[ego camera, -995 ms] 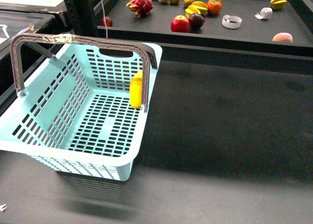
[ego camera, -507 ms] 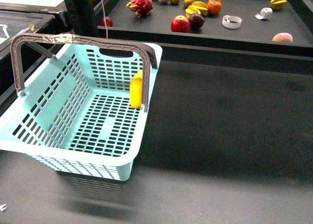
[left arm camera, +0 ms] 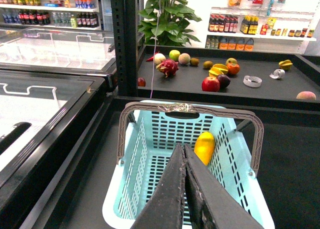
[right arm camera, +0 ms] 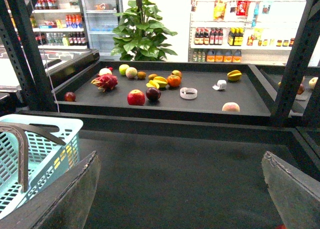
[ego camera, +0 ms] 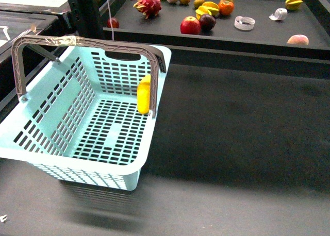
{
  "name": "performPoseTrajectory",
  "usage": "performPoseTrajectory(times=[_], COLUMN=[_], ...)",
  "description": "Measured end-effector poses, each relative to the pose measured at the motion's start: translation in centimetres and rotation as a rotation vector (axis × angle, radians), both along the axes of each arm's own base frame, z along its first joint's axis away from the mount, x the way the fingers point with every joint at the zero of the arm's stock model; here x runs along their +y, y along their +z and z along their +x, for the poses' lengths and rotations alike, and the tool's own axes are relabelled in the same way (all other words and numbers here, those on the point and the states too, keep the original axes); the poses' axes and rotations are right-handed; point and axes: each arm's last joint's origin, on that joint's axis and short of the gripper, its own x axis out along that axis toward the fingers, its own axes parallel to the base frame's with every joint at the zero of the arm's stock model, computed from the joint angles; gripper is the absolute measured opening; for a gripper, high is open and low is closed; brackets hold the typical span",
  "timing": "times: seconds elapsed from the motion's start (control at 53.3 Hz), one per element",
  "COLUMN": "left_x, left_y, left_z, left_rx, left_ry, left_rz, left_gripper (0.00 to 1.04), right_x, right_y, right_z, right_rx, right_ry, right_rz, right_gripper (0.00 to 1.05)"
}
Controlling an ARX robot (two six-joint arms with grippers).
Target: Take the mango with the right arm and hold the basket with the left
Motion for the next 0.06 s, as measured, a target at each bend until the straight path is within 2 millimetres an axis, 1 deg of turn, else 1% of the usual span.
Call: performPoseTrajectory(times=[0.056], left_x=[0.00], left_y=[0.00], left_z=[0.00], left_rx=[0.000], left_ry=[0.000], left_rz=[0.000], left_gripper=[0.02], right_x=[0.00], right_y=[0.00], right_z=[0.00], right_rx=[0.000], right_ry=[0.000], right_rz=[0.000], right_gripper=[0.96])
